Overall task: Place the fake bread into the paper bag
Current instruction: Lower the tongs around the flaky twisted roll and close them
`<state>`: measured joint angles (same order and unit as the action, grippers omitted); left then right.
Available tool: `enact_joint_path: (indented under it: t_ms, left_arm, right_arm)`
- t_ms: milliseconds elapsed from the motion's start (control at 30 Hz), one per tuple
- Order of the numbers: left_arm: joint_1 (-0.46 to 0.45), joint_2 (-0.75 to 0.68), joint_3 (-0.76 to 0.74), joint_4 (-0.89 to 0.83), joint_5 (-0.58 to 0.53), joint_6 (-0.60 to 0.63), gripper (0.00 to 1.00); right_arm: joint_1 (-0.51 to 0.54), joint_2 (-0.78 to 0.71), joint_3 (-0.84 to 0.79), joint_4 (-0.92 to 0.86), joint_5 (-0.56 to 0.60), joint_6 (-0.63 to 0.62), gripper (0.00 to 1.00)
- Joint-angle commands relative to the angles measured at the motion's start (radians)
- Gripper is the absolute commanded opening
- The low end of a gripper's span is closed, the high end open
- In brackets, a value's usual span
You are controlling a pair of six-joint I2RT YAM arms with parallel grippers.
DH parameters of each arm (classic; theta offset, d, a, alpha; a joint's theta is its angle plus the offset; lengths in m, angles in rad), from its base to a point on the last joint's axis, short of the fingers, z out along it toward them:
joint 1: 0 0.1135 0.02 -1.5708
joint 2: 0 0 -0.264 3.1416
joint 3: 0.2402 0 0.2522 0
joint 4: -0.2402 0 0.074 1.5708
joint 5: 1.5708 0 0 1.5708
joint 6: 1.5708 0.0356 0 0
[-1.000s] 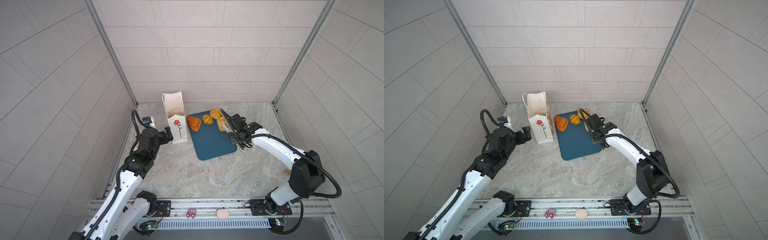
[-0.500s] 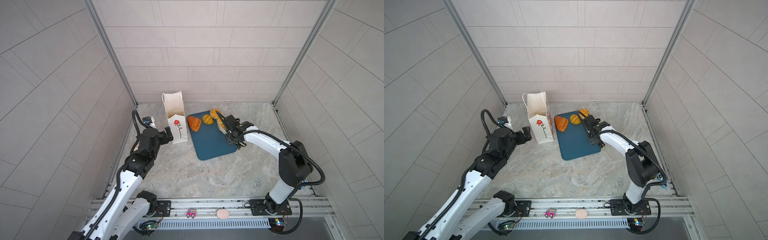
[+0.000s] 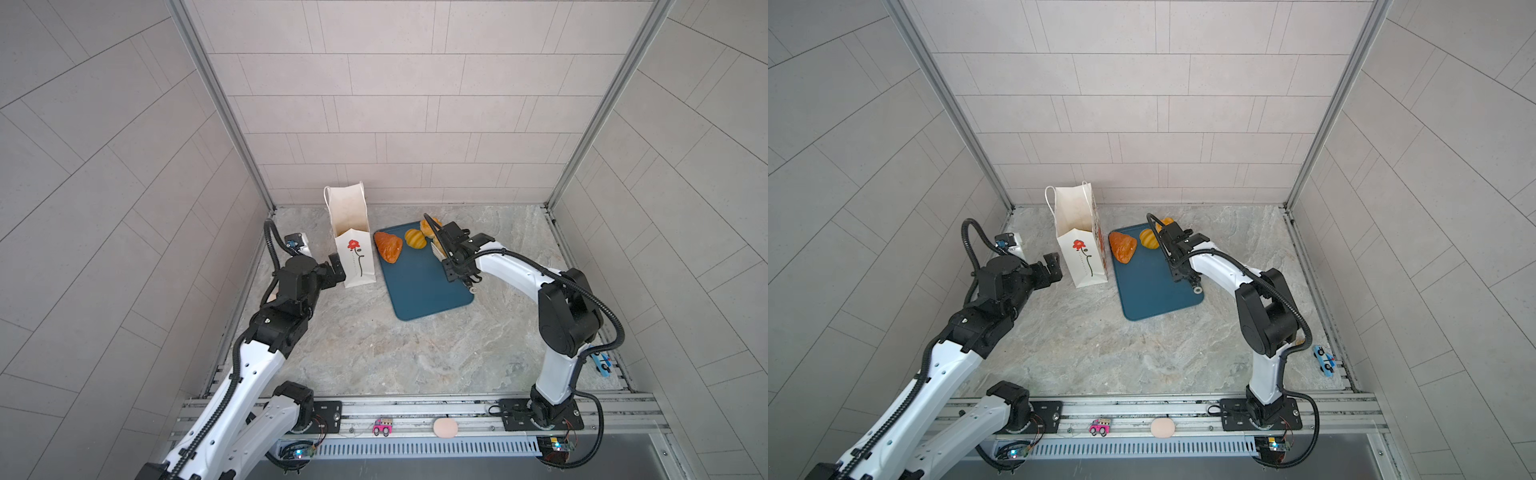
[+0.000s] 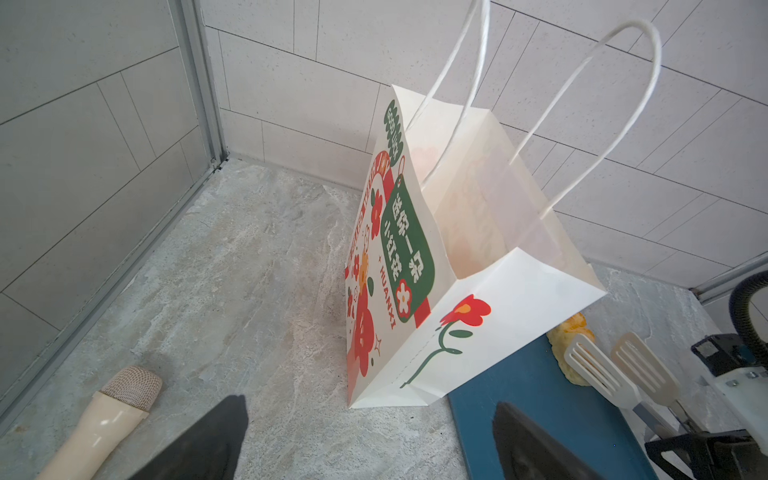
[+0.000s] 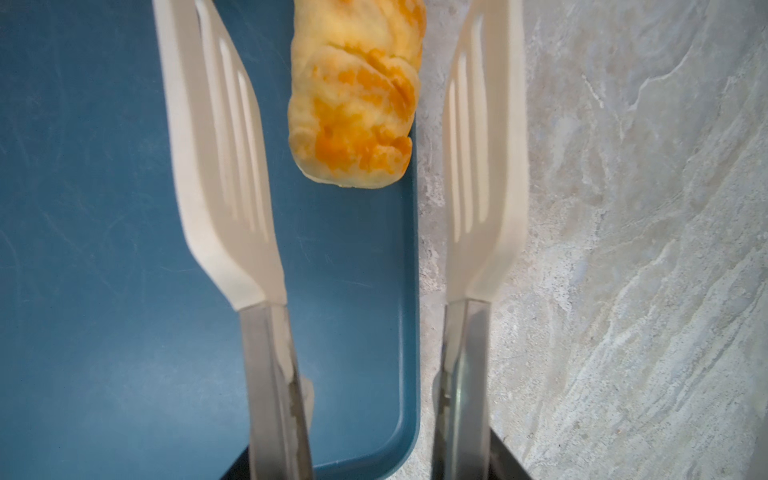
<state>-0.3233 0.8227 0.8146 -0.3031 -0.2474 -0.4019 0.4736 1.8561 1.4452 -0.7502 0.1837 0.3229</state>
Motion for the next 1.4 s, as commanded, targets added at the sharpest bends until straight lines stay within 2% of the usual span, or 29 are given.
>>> enact_joint_path:
  t_ms: [0, 500, 767, 1233, 1367]
  left_arm:
    - [-0.005, -0.019, 0.010, -0.009, -0.027, 0.011, 1.00]
    - [-0.005, -0.039, 0.001, -0.012, -0.048, 0.025, 1.00]
    - [-0.005, -0.038, 0.003, -0.010, -0.048, 0.030, 1.00]
    - [-0.005, -0.030, 0.007, -0.002, -0.039, 0.026, 1.00]
    - [-0.005, -0.030, 0.004, -0.004, -0.039, 0.023, 1.00]
  right_arm:
    - [-0.009, 0.015, 0.048, -0.042, 0.042, 0.019, 0.59]
    - [-0.010, 0.106, 0.110, -0.099, 0.023, 0.005, 0.59]
    - [-0.010, 0.114, 0.098, -0.124, 0.002, -0.007, 0.55]
    - [-0.009, 0.095, 0.099, -0.141, -0.033, -0.040, 0.27]
    - [-0.006, 0.065, 0.087, -0.144, -0.038, -0.046, 0.23]
